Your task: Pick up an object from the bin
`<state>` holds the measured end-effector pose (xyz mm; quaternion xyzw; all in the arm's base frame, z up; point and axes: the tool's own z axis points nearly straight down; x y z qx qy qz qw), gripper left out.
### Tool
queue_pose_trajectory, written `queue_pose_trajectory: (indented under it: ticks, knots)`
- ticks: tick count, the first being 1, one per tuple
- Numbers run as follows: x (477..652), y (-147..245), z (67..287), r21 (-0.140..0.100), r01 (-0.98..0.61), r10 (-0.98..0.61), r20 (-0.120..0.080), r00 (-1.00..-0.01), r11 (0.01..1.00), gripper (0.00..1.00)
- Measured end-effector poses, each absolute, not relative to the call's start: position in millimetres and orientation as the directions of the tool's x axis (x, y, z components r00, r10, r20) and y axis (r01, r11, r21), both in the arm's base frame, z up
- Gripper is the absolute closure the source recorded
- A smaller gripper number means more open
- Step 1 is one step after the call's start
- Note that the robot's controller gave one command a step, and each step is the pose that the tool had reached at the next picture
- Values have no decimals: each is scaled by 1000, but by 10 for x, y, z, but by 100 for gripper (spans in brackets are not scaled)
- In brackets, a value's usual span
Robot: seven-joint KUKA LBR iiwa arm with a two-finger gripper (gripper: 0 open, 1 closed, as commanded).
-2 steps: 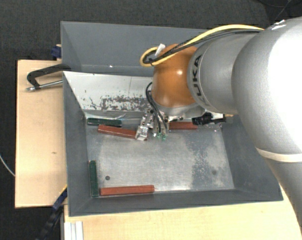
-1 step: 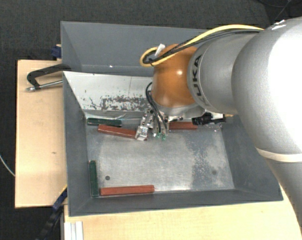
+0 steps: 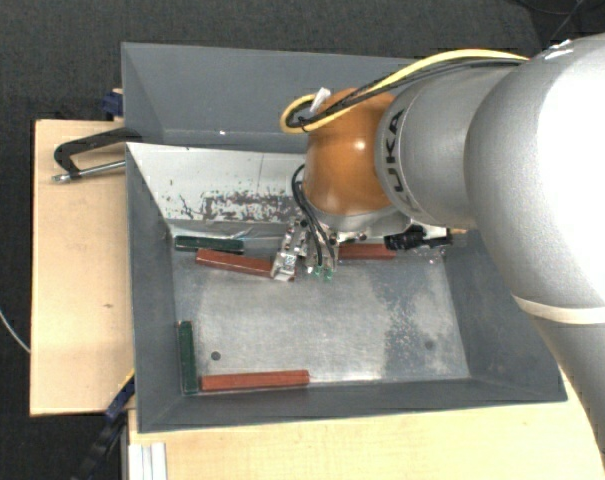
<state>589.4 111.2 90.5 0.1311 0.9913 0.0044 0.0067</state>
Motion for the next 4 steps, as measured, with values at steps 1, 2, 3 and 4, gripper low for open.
queue_pose_trajectory:
  ticks: [1, 2, 3, 4]
  knots:
    - [5894, 1113, 905, 10, 260, 260, -12, -966, 966, 100]
    - [5894, 1113, 905, 10, 260, 260, -12, -966, 966, 100]
    - [5894, 1113, 905, 10, 260, 260, -12, -966, 966, 100]
    - [5852, 1104, 919, 13, 261, 261, -22, -965, 965, 100]
